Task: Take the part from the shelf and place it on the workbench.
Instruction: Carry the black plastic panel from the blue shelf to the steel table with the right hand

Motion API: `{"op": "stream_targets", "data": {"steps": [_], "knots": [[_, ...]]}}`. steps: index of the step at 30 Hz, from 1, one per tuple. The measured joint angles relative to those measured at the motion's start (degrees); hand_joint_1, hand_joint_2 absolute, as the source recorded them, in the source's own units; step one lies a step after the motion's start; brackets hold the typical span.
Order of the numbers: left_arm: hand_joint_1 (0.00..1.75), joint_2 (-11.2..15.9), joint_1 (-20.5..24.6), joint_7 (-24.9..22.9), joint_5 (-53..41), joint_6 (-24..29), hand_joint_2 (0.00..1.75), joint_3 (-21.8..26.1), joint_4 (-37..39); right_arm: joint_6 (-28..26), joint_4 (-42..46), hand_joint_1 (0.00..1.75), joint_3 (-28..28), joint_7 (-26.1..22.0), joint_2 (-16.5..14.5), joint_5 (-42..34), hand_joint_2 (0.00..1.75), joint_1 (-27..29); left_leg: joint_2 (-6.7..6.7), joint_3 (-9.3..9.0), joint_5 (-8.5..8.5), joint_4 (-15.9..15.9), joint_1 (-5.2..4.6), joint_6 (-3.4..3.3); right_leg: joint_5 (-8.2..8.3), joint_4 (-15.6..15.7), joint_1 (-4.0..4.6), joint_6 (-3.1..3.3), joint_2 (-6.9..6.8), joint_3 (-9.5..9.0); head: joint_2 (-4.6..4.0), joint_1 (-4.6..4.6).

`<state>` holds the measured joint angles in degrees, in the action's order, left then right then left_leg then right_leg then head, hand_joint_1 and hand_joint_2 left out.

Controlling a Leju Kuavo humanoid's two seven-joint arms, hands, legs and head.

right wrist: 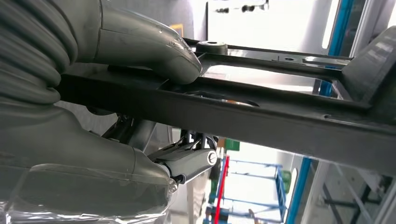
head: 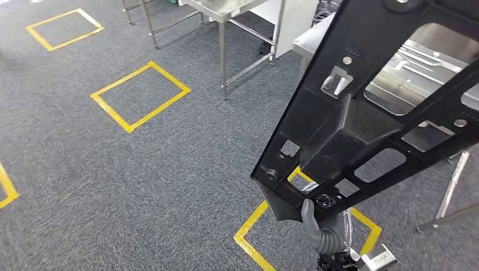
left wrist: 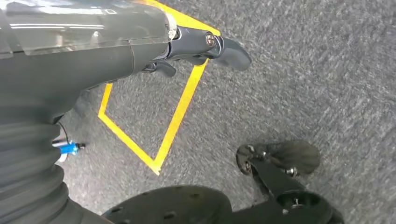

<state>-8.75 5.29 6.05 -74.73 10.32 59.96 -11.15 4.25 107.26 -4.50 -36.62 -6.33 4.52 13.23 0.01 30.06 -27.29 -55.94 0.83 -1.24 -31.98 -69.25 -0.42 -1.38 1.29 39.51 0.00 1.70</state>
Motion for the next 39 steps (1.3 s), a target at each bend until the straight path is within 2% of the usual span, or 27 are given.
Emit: {"op": "stream_targets", "data": {"steps": [1,2,3,4,6,8,10,12,13,15,16,17,18,19,21,23,25,26,28,30,31,32,33,34,36,37,39], "knots": [[0.00,0.01,-0.07,-0.09,0.01,0.00,1.75,0.01,0.00,0.00,-0.01,1.75,0.00,0.01,0.01,0.00,1.75,-0.01,0.77,-0.02,-0.08,-0.02,-0.06,0.00,-0.93,-3.00,-0.14,-0.15,-0.60,1.50,0.00,0.00],[0.00,0.01,-0.09,-0.19,0.03,0.00,1.75,0.01,0.00,0.00,-0.01,1.75,0.00,0.02,0.02,0.00,1.75,0.01,1.54,-0.10,-0.20,-0.03,-0.08,0.04,-0.81,-4.17,-0.26,-0.24,-0.97,2.08,0.00,0.00],[0.00,0.00,-0.08,-0.30,0.03,0.00,1.75,0.01,0.00,0.00,-0.01,1.75,0.00,0.03,0.03,0.00,1.75,0.01,2.18,-0.25,-0.33,-0.04,-0.08,0.14,0.46,-2.80,-0.35,-0.26,-1.24,1.35,0.00,0.00],[0.00,-0.02,-0.07,-0.38,0.03,0.00,1.75,0.01,0.00,0.00,-0.01,1.75,0.00,0.03,0.04,0.00,1.75,0.00,2.81,-0.50,-0.50,-0.04,-0.08,0.27,2.37,0.44,-0.38,-0.21,-1.77,-0.42,0.00,0.00],[0.00,-0.12,-0.06,-0.45,0.03,0.00,1.75,0.01,0.00,0.01,-0.01,1.75,-0.01,0.05,0.04,0.00,1.75,-0.07,3.82,-1.05,-0.94,-0.09,-0.25,0.74,5.30,8.22,-0.06,0.27,-4.16,-4.62,0.00,0.01],[0.00,-0.20,-0.04,-0.46,0.03,0.01,1.75,0.01,0.00,0.01,0.00,1.75,-0.02,0.08,0.04,0.01,1.75,-0.15,4.75,-1.46,-1.35,-0.13,-0.52,1.36,5.85,11.73,0.46,0.90,-5.42,-6.39,0.00,0.01],[0.00,-0.20,0.06,-0.47,0.04,0.03,1.75,0.01,0.00,0.01,0.03,1.75,-0.02,0.09,0.06,0.02,1.75,-0.13,5.77,-1.81,-1.70,-0.06,-0.61,1.98,5.79,11.95,0.59,1.48,-4.21,-6.37,0.00,0.02],[0.00,-0.19,0.14,-0.46,0.05,0.05,1.75,0.00,0.00,0.01,0.10,1.75,-0.02,0.09,0.07,0.02,1.75,-0.14,4.52,-1.48,-3.02,-1.63,-0.41,2.57,5.94,12.28,0.32,2.14,-2.98,-6.61,0.00,0.02],[0.00,-0.19,0.13,-0.45,0.04,0.07,1.75,0.00,0.00,0.01,0.14,1.75,-0.04,0.08,0.06,0.02,1.75,-0.18,3.23,-0.41,-4.50,-4.10,-0.29,2.79,6.04,12.43,0.15,2.47,-2.41,-6.73,0.00,0.02],[0.00,-0.19,0.08,-0.32,0.15,0.05,1.75,0.03,0.00,0.01,0.16,1.75,-0.09,0.08,0.06,0.02,1.75,-0.19,1.02,3.45,-8.16,-12.08,-0.21,2.98,6.04,12.41,0.22,2.91,-1.20,-6.72,0.00,0.02],[0.00,-0.19,0.16,-0.25,0.19,0.04,1.75,0.04,0.00,0.01,0.16,1.75,-0.11,0.08,0.06,0.01,1.75,-0.13,0.68,5.28,-9.24,-15.59,-0.22,3.01,6.02,12.35,0.29,2.99,-0.50,-6.72,0.00,0.02],[0.00,-0.19,0.25,-0.19,0.21,0.03,1.75,0.04,0.00,0.00,0.16,1.75,-0.11,0.08,0.06,0.00,1.75,-0.07,0.55,6.34,-9.21,-17.42,-0.24,2.98,5.98,12.28,0.37,3.04,0.24,-6.76,0.00,0.02],[0.00,-0.19,0.34,-0.15,0.19,0.03,1.75,0.04,0.00,-0.01,0.16,1.75,-0.11,0.07,0.06,-0.02,1.75,0.00,0.47,6.31,-7.95,-16.88,-0.25,2.85,5.93,12.20,0.43,3.05,1.04,-6.86,0.00,0.02],[0.00,-0.19,0.35,-0.13,0.14,0.04,1.75,0.04,0.00,-0.03,0.16,1.75,-0.11,0.04,0.06,-0.03,1.75,0.09,0.21,5.23,-5.72,-14.04,-0.25,2.62,5.88,12.13,0.48,3.03,1.87,-6.99,0.00,0.02],[0.00,-0.17,0.15,-0.06,0.04,0.06,1.75,0.03,0.00,-0.09,0.16,1.75,-0.11,-0.09,0.06,-0.04,1.75,0.34,-1.88,2.17,-1.56,-6.13,-0.21,1.96,5.77,11.96,0.56,2.83,3.40,-7.07,0.00,0.02],[0.00,-0.16,0.03,0.03,-0.05,0.07,1.75,0.03,0.00,-0.13,0.17,1.75,-0.11,-0.27,0.07,-0.05,1.75,0.57,-3.69,0.50,-0.47,-1.69,-0.25,1.52,5.85,11.77,0.46,2.30,4.59,-6.64,0.00,0.02],[0.00,-0.18,0.15,0.09,-0.11,0.07,1.75,0.02,0.00,-0.16,0.24,1.75,-0.11,-0.34,0.08,-0.06,1.75,0.93,-3.32,0.17,-0.66,-0.90,-0.28,1.17,6.09,11.82,0.30,1.48,5.65,-6.19,0.00,0.01],[0.00,-0.22,0.22,0.11,-0.15,0.07,1.75,0.01,0.00,-0.18,0.31,1.75,-0.11,-0.34,0.09,-0.07,1.75,1.20,-2.77,0.01,-0.47,-0.59,-0.20,0.88,6.00,11.66,0.28,1.14,5.53,-6.07,0.00,0.01],[0.00,-0.30,0.19,0.13,-0.22,0.09,1.75,-0.01,0.00,-0.21,0.55,1.75,-0.11,-0.37,0.13,-0.09,1.75,1.45,-1.52,-0.34,-0.10,0.14,0.10,0.28,4.33,9.12,0.42,0.61,3.23,-4.87,0.00,0.01],[0.00,-0.31,-0.02,0.07,-0.32,0.14,1.75,-0.01,0.00,-0.24,0.69,1.75,-0.11,-0.38,0.19,-0.10,1.75,1.41,-0.07,-0.48,-0.08,0.34,0.06,0.00,0.76,2.26,0.19,0.16,0.18,-1.47,0.00,0.00],[0.00,-0.30,-0.11,0.02,-0.36,0.15,1.75,-0.01,0.00,-0.25,0.69,1.75,-0.11,-0.37,0.21,-0.10,1.75,1.40,0.70,-0.49,-0.15,0.32,0.01,0.01,-0.72,-1.52,-0.04,-0.11,-0.53,0.50,0.00,0.00],[0.00,-0.30,-0.16,-0.03,-0.38,0.14,1.75,-0.01,0.00,-0.27,0.69,1.75,-0.11,-0.36,0.24,-0.10,1.75,1.43,1.44,-0.53,-0.25,0.30,0.00,0.05,-1.30,-4.03,-0.28,-0.36,-0.85,1.84,0.00,0.00],[0.00,-0.31,-0.16,-0.08,-0.39,0.12,1.75,-0.02,0.00,-0.28,0.69,1.75,-0.11,-0.36,0.26,-0.10,1.75,1.45,2.15,-0.64,-0.39,0.28,0.02,0.16,-0.70,-4.38,-0.52,-0.59,-1.07,2.07,0.00,0.00],[0.00,-0.32,-0.15,-0.14,-0.41,0.09,1.75,-0.02,0.00,-0.30,0.69,1.75,-0.11,-0.36,0.29,-0.10,1.75,1.45,2.81,-0.83,-0.58,0.24,0.06,0.34,0.93,-2.30,-0.72,-0.75,-1.39,1.00,0.00,0.00],[0.00,-0.36,-0.15,-0.24,-0.45,0.07,1.75,-0.03,0.00,-0.28,0.70,1.75,-0.11,-0.35,0.32,-0.09,1.75,1.38,3.93,-1.34,-1.13,0.04,0.04,0.86,4.69,5.82,-0.75,-0.81,-3.51,-3.35,0.00,0.00],[0.00,-0.36,-0.14,-0.28,-0.46,0.09,1.75,-0.03,0.00,-0.27,0.72,1.75,-0.11,-0.37,0.32,-0.10,1.75,1.33,4.40,-1.56,-1.45,-0.12,-0.07,1.21,5.72,9.06,-0.62,-0.54,-4.46,-5.03,0.00,0.01],[0.00,-0.36,-0.09,-0.33,-0.46,0.18,1.75,-0.03,0.00,-0.26,0.74,1.75,-0.11,-0.37,0.34,-0.10,1.75,1.26,5.32,-1.93,-1.94,-0.26,-0.36,1.91,5.74,11.23,-0.23,0.25,-5.06,-6.00,0.00,0.01]]}}
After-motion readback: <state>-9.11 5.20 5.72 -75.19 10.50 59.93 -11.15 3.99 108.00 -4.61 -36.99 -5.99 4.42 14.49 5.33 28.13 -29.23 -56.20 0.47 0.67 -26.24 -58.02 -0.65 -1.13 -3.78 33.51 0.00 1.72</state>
